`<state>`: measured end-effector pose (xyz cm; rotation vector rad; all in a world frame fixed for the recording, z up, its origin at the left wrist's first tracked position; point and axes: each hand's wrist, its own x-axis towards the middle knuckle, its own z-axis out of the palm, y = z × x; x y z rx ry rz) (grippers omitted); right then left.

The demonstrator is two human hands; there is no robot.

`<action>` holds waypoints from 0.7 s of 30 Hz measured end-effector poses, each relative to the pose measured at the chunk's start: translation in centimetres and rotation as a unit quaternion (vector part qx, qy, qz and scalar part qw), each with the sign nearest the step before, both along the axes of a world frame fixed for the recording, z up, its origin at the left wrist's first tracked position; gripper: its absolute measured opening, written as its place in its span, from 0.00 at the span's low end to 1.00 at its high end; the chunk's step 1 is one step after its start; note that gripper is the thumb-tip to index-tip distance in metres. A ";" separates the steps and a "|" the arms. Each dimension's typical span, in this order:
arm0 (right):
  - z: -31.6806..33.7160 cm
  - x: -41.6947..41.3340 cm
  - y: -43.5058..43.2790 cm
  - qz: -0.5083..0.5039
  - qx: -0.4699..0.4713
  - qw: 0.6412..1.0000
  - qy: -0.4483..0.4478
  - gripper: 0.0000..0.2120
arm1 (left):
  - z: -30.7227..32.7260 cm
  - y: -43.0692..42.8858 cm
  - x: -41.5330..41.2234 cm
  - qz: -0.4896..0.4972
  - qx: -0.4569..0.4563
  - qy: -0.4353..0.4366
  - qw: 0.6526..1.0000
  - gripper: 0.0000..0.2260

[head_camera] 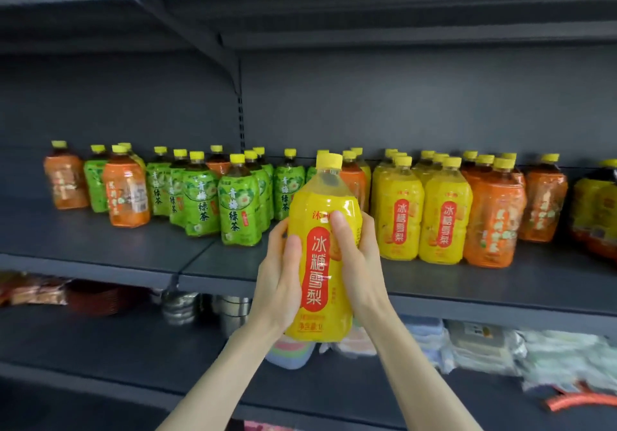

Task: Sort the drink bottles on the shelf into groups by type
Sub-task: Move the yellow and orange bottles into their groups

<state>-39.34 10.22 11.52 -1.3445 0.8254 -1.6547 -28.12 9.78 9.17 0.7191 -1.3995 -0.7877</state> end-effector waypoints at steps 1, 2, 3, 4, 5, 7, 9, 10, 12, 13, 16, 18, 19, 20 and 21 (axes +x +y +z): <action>0.2 0.9 -0.5 -0.006 0.000 1.000 0.007 0.20 | 0.1 -0.6 0.9 0.003 -0.002 -0.006 1.000 0.20; 0.3 1.8 -1.1 -0.014 -0.002 1.000 0.015 0.20 | 0.3 -1.2 1.7 0.006 -0.006 -0.013 1.000 0.23; 0.4 2.6 -1.7 -0.023 -0.006 1.000 0.018 0.20 | 0.3 -1.9 2.5 0.008 -0.010 -0.021 1.000 0.24; 0.5 3.2 -2.3 -0.033 -0.012 0.999 0.016 0.19 | 0.4 -2.6 3.1 0.008 -0.012 -0.033 0.999 0.25; 0.6 3.7 -2.9 -0.045 -0.016 0.999 0.012 0.18 | 0.5 -3.4 3.7 0.004 -0.012 -0.046 0.999 0.25; 0.6 4.4 -4.4 -0.074 -0.024 0.997 0.003 0.19 | 0.7 -5.2 4.4 -0.012 -0.015 -0.072 0.997 0.25; 0.3 4.6 -5.8 -0.099 -0.027 0.995 -0.009 0.23 | 0.7 -7.1 4.7 -0.036 -0.006 -0.088 0.995 0.25; 0.0 4.6 -6.6 -0.114 -0.029 0.993 -0.011 0.26 | 0.6 -8.1 4.8 -0.047 -0.001 -0.089 0.995 0.25; -0.1 4.4 -7.9 -0.145 -0.030 0.989 -0.006 0.30 | 0.6 -10.2 4.7 -0.062 0.003 -0.096 0.993 0.25; 0.0 4.2 -8.5 -0.159 -0.029 0.987 -0.004 0.31 | 0.7 -11.4 4.5 -0.073 0.009 -0.097 0.993 0.25; -0.2 3.5 -9.9 -0.200 -0.027 0.979 0.000 0.33 | 0.9 -14.6 3.6 -0.088 0.021 -0.092 0.992 0.27; -0.2 2.9 -10.7 -0.230 -0.022 0.973 0.002 0.28 | 1.2 -16.7 2.8 -0.076 0.024 -0.074 0.994 0.25; -0.2 2.6 -11.0 -0.241 -0.020 0.970 -0.002 0.23 | 1.3 -17.6 2.4 -0.074 0.029 -0.069 0.994 0.23; -0.3 2.3 -11.3 -0.252 -0.018 0.967 -0.006 0.19 | 1.3 -18.5 2.0 -0.077 0.033 -0.068 0.994 0.20; -0.3 2.0 -11.5 -0.264 -0.016 0.964 -0.007 0.17 | 1.3 -19.4 1.7 -0.081 0.036 -0.073 0.993 0.17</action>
